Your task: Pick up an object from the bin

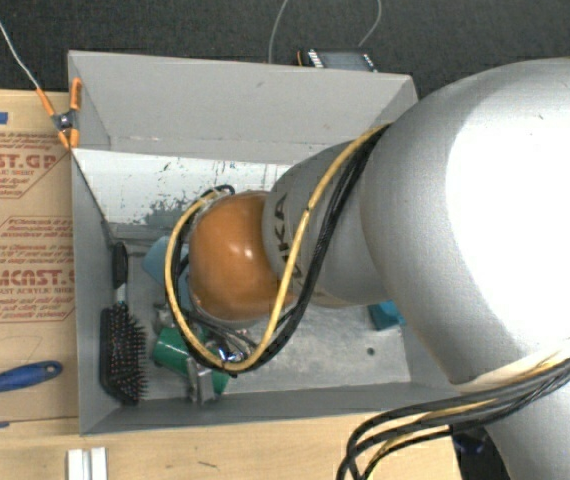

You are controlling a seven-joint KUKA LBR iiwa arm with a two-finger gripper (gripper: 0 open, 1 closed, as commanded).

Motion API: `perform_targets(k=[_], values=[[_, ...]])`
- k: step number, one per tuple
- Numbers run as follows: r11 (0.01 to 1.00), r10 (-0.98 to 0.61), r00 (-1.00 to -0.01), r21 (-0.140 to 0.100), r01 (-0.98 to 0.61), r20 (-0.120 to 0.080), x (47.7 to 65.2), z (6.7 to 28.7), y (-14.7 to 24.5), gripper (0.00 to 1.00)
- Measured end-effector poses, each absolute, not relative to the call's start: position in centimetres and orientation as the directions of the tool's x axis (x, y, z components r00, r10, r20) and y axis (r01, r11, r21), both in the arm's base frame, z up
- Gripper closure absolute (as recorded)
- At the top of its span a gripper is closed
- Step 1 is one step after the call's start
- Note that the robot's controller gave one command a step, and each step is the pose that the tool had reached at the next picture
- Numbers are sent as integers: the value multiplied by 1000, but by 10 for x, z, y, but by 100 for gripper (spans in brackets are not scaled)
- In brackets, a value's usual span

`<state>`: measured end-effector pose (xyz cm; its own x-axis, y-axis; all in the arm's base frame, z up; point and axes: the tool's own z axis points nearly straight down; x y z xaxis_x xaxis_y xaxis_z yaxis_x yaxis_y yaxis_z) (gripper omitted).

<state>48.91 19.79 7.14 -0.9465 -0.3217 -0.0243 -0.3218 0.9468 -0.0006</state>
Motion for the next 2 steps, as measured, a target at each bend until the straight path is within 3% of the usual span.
perform_targets(k=[1,2], values=[[985,-171,-985,4,-172,-24,497,70,168,0],[985,-172,-985,5,-172,-24,496,69,168,100]])
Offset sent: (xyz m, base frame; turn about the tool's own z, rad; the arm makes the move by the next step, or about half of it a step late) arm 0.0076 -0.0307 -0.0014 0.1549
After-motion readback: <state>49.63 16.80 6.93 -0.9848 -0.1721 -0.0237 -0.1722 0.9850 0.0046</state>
